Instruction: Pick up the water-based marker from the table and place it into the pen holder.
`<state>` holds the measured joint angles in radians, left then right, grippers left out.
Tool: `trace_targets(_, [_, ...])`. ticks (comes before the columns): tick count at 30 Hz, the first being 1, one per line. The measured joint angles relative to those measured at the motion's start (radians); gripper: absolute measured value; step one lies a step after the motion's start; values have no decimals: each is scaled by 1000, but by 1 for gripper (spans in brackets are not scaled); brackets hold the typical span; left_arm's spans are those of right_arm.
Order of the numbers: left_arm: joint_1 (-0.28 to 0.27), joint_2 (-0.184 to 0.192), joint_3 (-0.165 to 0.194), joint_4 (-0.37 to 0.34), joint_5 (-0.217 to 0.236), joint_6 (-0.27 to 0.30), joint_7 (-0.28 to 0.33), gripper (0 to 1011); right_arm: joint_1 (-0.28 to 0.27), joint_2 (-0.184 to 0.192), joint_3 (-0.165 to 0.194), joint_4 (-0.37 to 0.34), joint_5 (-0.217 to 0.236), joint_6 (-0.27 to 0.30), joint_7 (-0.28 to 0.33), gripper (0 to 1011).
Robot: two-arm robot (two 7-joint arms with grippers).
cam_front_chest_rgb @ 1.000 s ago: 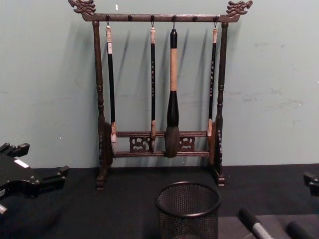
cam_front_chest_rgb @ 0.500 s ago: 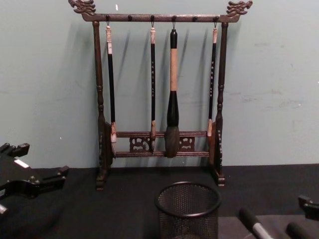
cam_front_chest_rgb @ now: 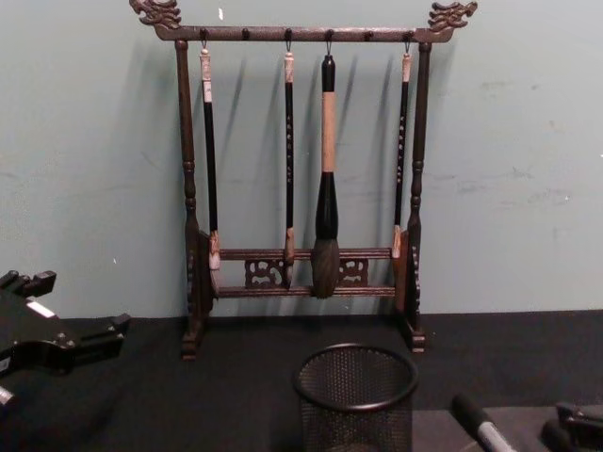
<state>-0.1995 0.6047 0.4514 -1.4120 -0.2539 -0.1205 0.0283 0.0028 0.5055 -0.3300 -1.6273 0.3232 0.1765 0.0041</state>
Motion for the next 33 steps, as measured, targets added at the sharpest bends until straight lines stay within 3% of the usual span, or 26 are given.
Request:
trace_targets(18, [0, 0, 0, 0, 0, 0, 0, 1001, 5, -45, 22, 32, -29, 78, 45, 1002])
trace_targets(33, [0, 0, 0, 0, 0, 0, 0, 1001, 22, -87, 47, 84, -56, 70, 98, 1002])
